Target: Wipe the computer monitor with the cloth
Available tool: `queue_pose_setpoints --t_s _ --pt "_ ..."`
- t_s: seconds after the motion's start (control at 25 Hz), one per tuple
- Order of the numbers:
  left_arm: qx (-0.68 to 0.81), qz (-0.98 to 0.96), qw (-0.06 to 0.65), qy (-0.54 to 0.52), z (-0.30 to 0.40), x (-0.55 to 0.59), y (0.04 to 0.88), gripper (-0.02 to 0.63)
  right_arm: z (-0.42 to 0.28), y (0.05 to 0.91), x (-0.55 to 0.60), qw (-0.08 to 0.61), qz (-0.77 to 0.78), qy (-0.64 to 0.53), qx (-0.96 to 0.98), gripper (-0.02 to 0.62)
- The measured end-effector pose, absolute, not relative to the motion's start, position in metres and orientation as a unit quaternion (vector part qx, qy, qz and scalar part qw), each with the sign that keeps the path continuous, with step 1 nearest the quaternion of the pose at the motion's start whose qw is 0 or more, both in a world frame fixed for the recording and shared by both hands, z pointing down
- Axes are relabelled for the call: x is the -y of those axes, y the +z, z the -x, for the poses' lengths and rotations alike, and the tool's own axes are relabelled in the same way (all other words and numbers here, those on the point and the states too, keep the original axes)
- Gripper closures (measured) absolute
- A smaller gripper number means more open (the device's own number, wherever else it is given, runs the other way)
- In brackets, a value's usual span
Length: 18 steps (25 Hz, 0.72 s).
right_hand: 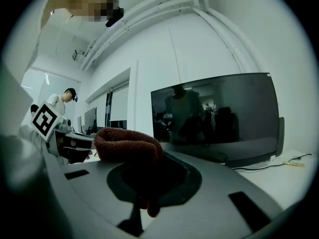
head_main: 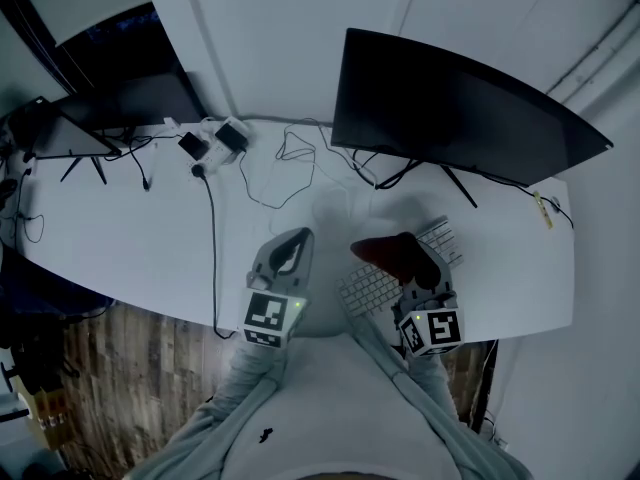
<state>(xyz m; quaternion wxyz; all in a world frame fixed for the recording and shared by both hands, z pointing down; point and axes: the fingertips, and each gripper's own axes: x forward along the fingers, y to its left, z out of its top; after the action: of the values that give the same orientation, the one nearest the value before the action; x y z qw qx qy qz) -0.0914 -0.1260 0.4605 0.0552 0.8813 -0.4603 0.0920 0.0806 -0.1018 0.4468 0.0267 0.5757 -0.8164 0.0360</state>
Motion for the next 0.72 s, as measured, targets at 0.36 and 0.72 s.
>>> queue_pose_setpoints --t_s 0.36,0.72 --pt "0.464 -0.879 0.055 0.093 0.0917 0.1266 0.4609 0.586 -0.0862 0.4523 0.1020 0.041 -0.583 0.039 0.810 0.560" --pt "0.467 -0.878 0.055 0.092 0.0934 0.1274 0.4613 0.584 -0.0883 0.4519 0.1055 0.044 -0.586 0.040 0.808 0.560"
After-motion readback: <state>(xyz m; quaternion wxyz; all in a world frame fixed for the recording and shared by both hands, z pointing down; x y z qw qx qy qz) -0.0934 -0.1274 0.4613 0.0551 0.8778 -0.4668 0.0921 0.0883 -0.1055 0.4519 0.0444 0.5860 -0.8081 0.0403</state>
